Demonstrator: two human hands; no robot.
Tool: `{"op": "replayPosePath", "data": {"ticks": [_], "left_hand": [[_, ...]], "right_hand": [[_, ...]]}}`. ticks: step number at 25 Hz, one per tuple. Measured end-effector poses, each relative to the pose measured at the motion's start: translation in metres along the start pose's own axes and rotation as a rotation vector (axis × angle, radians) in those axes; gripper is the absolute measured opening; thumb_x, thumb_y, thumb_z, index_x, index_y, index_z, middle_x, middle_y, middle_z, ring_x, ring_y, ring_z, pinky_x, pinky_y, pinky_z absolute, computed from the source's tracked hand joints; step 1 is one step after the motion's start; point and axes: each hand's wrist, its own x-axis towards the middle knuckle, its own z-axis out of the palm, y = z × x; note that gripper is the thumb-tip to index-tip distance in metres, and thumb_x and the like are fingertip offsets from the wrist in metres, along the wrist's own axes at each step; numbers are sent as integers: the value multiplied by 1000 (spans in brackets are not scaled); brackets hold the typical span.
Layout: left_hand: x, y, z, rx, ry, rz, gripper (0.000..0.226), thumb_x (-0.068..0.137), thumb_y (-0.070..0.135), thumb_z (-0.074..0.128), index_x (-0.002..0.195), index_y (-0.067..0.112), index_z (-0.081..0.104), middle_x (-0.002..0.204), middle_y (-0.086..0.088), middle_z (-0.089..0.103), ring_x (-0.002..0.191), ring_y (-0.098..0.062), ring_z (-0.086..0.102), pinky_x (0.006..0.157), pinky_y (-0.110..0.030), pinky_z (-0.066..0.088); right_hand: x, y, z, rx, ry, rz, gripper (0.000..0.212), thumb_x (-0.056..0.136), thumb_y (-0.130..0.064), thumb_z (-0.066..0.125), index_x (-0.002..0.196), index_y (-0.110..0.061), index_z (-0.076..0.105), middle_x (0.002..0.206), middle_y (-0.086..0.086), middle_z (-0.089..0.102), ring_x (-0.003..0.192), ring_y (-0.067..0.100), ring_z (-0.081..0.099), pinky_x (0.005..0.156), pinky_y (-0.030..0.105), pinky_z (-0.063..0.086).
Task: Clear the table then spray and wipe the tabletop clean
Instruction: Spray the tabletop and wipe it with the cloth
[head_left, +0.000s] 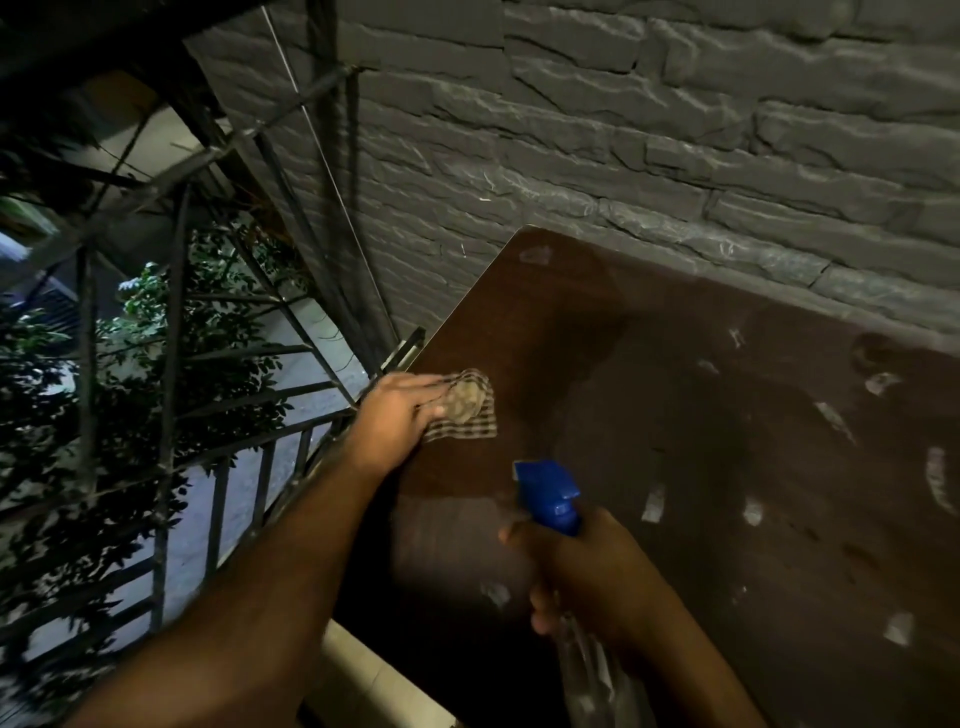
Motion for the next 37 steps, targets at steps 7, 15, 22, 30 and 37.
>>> {"op": "replayPosePath", "data": {"ticks": [7,15,22,30,37], "left_hand": [[-33,5,7,-55,-115,323,32,88,23,60,120,19,66,124,1,65,114,-17,52,104,-26,32],[-51,-13,1,-50,-215,426,28,85,15,67,113,11,70,121,2,63,112,-19,52,100,-25,32],[-17,2,-11,-21,-159,219,32,88,10,62,120,11,66,128,-8,62,118,-30,54,104,-32,32],[-18,-30,-30,8,-142,118,33,89,13,63,122,10,65,130,-7,61,120,-30,51,103,-30,30],[-85,-33,-29,-41,-213,282,31,88,11,63,120,13,66,130,-5,61,122,-23,49,104,-33,34]], "right_hand": [[3,-6,13,42,38,-68,36,53,-45,69,73,-16,62,51,8,60,47,25,59,57,44,52],[16,-48,30,49,139,-74,30,82,-45,69,81,-15,66,74,10,69,68,29,65,84,55,54],[7,-36,56,101,99,-42,18,86,-28,67,83,-10,63,68,11,62,62,29,60,73,51,55],[12,-21,65,91,4,-60,20,77,-37,69,79,-18,69,70,9,67,63,26,64,72,53,55],[3,-21,63,168,-73,-13,16,86,-27,65,94,-13,62,60,10,60,52,22,59,55,38,55]]}}
